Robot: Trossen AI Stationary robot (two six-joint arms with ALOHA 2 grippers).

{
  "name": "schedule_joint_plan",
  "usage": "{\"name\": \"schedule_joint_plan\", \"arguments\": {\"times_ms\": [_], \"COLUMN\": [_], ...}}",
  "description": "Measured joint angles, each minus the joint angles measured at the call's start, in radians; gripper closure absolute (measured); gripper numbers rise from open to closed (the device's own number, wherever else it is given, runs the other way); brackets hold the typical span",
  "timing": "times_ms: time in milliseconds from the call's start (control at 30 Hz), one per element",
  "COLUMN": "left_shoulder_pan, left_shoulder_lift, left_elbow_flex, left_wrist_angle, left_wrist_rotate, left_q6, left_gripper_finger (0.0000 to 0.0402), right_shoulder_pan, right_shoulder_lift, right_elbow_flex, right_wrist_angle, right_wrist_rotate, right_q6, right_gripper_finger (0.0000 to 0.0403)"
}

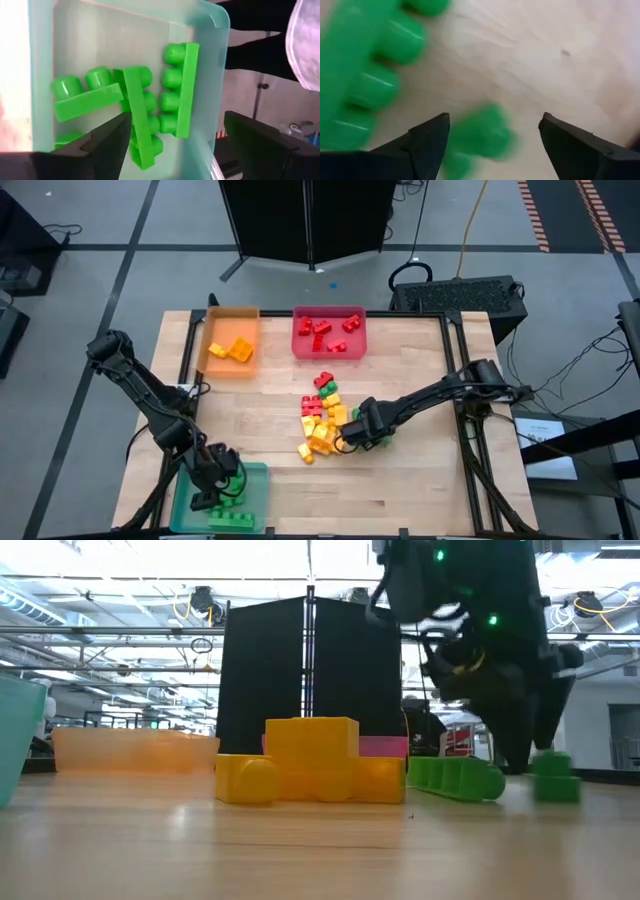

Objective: Sort blocks
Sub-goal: Put the green game piece into the blue bin

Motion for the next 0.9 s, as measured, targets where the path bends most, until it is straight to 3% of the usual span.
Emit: {"name": "schedule_joint_plan", "arguments": {"times_ms": [167,367,600,767,900], "left_shoulder_pan": [0.000,0.000,0.000,0.000,0.000], "left_shoulder_lift": [0.000,0.000,0.000,0.000,0.000], "left_elbow_flex": [0.000,0.000,0.000,0.000,0.000], "left_wrist_angle": [-0.033,-0.040,-0.042,-0.044,-0.044], "left_wrist_rotate": [-0.022,-0.032,-0.068,-0.094,-0.106], "left_q6": [0.000,0.000,0.037,0.045,0.045], "left_gripper_finger": [0.0081,0.0081,0.0081,0.0081,0.0081], "right_shoulder_pan": [0.000,0.031,0.077,0.100,0.117], "right_shoulder_lift": [-0.003,-0.003,-0.024,-0.027,-0.029], "right_elbow_flex": [0.004,0.002,0.003,-0.028,-0.086], "right_wrist_angle": [0.037,-0.045,-0.060,-0.083,0.086], "right_wrist_rotate": [-0.025,0.010,0.043,-0.038,-0.088], "right_q6": [0.025,0.210,0.153,0.216,0.271], "right_gripper_finger": [0.0105,0.0105,0.0106,0.0106,0.0106]}}
